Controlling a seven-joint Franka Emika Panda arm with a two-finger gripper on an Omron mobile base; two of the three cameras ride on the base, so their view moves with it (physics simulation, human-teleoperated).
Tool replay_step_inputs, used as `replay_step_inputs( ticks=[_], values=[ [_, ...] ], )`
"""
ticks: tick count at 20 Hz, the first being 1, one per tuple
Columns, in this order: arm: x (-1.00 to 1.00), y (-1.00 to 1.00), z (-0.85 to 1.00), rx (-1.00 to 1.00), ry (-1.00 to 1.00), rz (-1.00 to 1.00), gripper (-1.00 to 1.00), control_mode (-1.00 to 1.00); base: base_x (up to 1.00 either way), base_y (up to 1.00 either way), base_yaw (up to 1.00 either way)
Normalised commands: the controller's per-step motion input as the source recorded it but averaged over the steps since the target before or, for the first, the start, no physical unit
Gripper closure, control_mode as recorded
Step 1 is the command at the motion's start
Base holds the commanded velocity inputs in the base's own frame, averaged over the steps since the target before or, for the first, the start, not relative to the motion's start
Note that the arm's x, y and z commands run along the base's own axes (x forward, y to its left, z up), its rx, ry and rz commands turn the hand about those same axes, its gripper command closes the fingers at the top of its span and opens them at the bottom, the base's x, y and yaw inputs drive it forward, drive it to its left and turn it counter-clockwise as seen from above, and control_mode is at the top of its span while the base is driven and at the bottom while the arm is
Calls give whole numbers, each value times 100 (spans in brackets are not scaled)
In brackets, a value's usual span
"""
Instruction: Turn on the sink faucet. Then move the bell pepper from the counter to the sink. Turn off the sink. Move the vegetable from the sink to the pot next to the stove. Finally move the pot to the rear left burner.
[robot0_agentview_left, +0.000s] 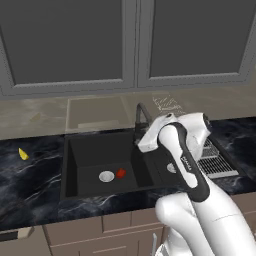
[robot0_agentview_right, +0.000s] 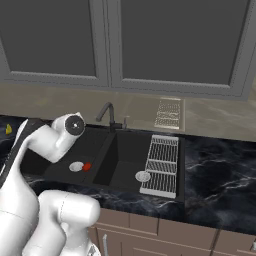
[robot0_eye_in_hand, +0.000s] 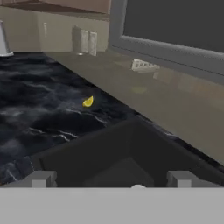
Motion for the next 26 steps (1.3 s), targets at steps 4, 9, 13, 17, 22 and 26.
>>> replay_step_inputs(
  ticks=[4, 9, 13, 17, 22, 26],
  values=[
    [1, 44, 0, -4, 31, -36, -100, -100, 0, 0, 0],
    [9, 26, 0, -3, 34, -37, -100, -100, 0, 0, 0],
    [23, 0, 0, 0, 32, -33, -100, -100, 0, 0, 0],
    [22, 0, -5, 0, 30, -32, -100, -100, 0, 0, 0],
    [17, 0, -27, -3, 26, -28, -100, -100, 0, 0, 0],
    [1, 0, -49, -3, 12, -13, -100, -100, 0, 0, 0]
  ],
)
